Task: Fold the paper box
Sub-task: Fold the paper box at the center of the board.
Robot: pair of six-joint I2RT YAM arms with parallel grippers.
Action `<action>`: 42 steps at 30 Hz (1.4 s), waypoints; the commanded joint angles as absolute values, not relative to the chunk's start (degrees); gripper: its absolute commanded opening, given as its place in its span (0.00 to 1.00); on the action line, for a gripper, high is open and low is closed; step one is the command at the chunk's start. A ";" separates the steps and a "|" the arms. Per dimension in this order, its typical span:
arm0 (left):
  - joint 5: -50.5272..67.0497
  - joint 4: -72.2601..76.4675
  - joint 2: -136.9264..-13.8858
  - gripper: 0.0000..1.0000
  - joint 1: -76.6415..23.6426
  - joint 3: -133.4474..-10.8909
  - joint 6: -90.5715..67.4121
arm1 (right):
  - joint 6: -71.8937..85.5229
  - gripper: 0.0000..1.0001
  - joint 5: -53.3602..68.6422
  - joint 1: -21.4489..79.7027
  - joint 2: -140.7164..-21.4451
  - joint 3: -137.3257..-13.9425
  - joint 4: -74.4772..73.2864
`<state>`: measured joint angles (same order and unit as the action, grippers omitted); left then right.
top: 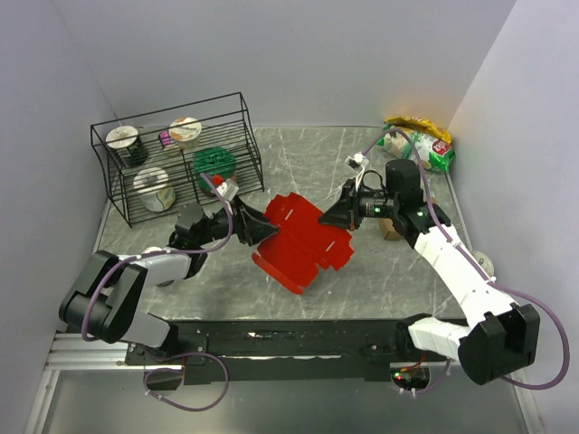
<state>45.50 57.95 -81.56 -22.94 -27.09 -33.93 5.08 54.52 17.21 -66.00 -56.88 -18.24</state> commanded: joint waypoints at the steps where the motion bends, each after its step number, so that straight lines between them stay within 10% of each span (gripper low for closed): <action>1: 46.67 62.76 -82.18 0.60 -24.69 -29.09 -33.75 | 5.71 0.00 55.28 16.96 -64.86 -56.95 -17.23; 13: 31.92 58.19 -78.32 0.26 -30.05 -27.34 -29.53 | 7.29 0.00 50.72 16.96 -64.43 -56.60 -16.61; 42: -11.34 35.42 -83.32 0.13 -51.59 -32.96 -28.29 | 2.73 0.00 14.16 34.01 -64.34 -46.77 -9.59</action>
<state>-9.56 35.42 -81.93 -50.63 -31.14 -23.46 4.78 21.80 31.09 -64.29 -49.91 -16.21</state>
